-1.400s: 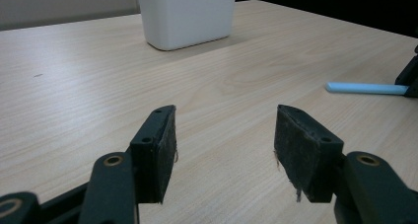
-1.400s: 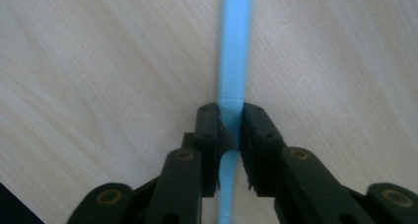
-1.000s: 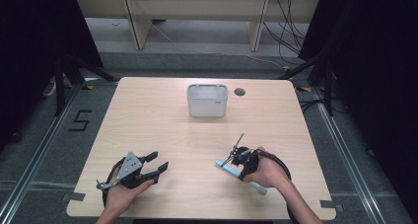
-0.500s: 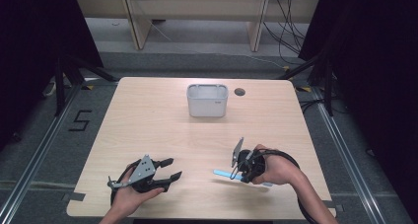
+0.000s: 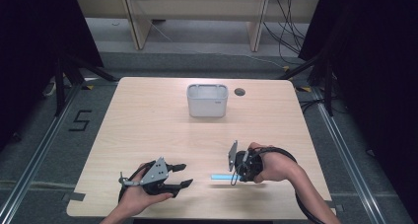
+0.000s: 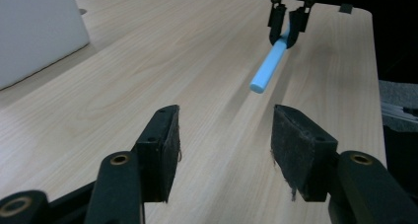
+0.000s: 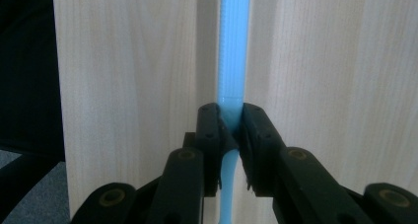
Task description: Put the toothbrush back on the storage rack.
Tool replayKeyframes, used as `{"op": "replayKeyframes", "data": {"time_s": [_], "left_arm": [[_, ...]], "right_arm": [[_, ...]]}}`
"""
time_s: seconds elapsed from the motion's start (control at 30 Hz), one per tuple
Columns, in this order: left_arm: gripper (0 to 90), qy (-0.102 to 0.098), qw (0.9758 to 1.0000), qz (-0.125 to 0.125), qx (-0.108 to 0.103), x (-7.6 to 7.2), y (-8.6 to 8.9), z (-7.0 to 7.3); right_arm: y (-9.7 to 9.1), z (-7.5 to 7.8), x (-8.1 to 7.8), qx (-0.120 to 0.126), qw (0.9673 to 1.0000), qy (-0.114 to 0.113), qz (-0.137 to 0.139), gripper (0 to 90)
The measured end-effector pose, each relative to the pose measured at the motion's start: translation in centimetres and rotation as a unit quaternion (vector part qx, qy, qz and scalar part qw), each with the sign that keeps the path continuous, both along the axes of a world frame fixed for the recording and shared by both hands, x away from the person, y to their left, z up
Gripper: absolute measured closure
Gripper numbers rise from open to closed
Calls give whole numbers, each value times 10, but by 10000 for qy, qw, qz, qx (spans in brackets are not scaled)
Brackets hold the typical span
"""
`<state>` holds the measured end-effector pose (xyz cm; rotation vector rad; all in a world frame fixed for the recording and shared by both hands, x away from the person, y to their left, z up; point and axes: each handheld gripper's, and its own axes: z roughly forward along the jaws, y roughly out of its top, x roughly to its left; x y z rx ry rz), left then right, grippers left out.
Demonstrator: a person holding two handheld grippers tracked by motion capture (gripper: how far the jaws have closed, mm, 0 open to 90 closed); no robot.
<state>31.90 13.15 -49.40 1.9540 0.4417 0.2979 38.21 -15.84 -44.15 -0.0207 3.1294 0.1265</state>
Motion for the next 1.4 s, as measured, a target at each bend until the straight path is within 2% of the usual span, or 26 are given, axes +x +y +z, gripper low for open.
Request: {"op": "replayKeyframes", "data": {"time_s": [0.07,0.1,0.13,0.27,0.37,0.43,0.5,0.53,0.57,0.67,0.7,0.73,0.8,0.83,0.87,0.9,0.93,0.97,1.03,1.13,1.23,1.27,1.3,1.33,1.37,1.4], "left_arm": [[442,0,9999,-140,41,1,-5,1],[442,-2,9998,-168,71,1,-8,2],[442,3,9997,-231,106,1,-11,2],[439,14,9989,-401,254,3,-21,2],[438,-7,9985,-464,282,6,-27,0],[437,-13,9979,-509,411,9,-29,-1],[439,26,9978,-554,364,10,-32,-3],[440,17,9975,-548,440,11,-33,-2],[442,16,9976,-559,406,11,-34,-4],[450,9,9968,-638,472,12,-38,-4],[453,-41,9963,-662,551,13,-38,-4],[454,-7,9964,-704,479,13,-40,-5],[464,-20,9958,-769,491,13,-43,-5],[470,-40,9955,-776,548,13,-44,-5],[475,-43,9951,-810,568,13,-46,-5],[482,-61,9947,-845,581,13,-47,-6],[486,-30,9941,-879,640,14,-48,-6],[490,-58,9940,-881,640,14,-49,-7],[503,-51,9931,-942,694,15,-51,-8],[522,-99,9922,-974,771,16,-53,-9],[544,-116,9920,-990,778,16,-55,-10],[553,-136,9916,-1008,801,16,-55,-9],[564,-139,9914,-1036,790,16,-56,-9],[574,-166,9916,-1023,775,15,-56,-9],[584,-174,9916,-1032,760,15,-57,-9],[595,-212,9913,-1050,765,15,-57,-8]], "right_arm": [[2,2,-2,-80,9999,-8,-64,792],[4,2,0,-50,10000,16,63,792],[5,3,-1,-93,9999,36,-37,792],[10,4,-1,-97,9999,-4,58,793],[14,4,-2,-100,9999,-12,105,792],[16,6,-3,-106,9999,-31,125,792],[18,7,-3,-66,9998,2,170,792],[19,7,-2,-98,9997,-14,245,792],[20,9,-4,-121,9998,-17,160,792],[24,9,-3,-98,9996,-49,270,792],[26,10,-3,-91,9995,-24,317,792],[27,11,-4,-136,9997,-18,217,792],[31,10,-5,-125,9994,-19,335,792],[33,10,-6,-164,9994,17,294,792],[35,9,-6,-141,9992,13,385,792],[37,10,-4,-133,9980,-90,610,792],[38,10,-5,-171,9986,5,504,793],[40,10,-4,-131,9982,-8,586,793],[42,12,-6,-183,9988,27,459,792],[46,12,-5,-168,9978,15,637,792],[49,10,-7,-79,9984,85,549,792],[50,10,-6,-52,9980,84,628,792],[52,10,-7,-60,9979,82,638,792],[54,12,-8,-199,9978,57,628,792],[55,11,-7,-168,9972,18,733,792],[56,12,-8,-213,9973,-12,705,793]]}}
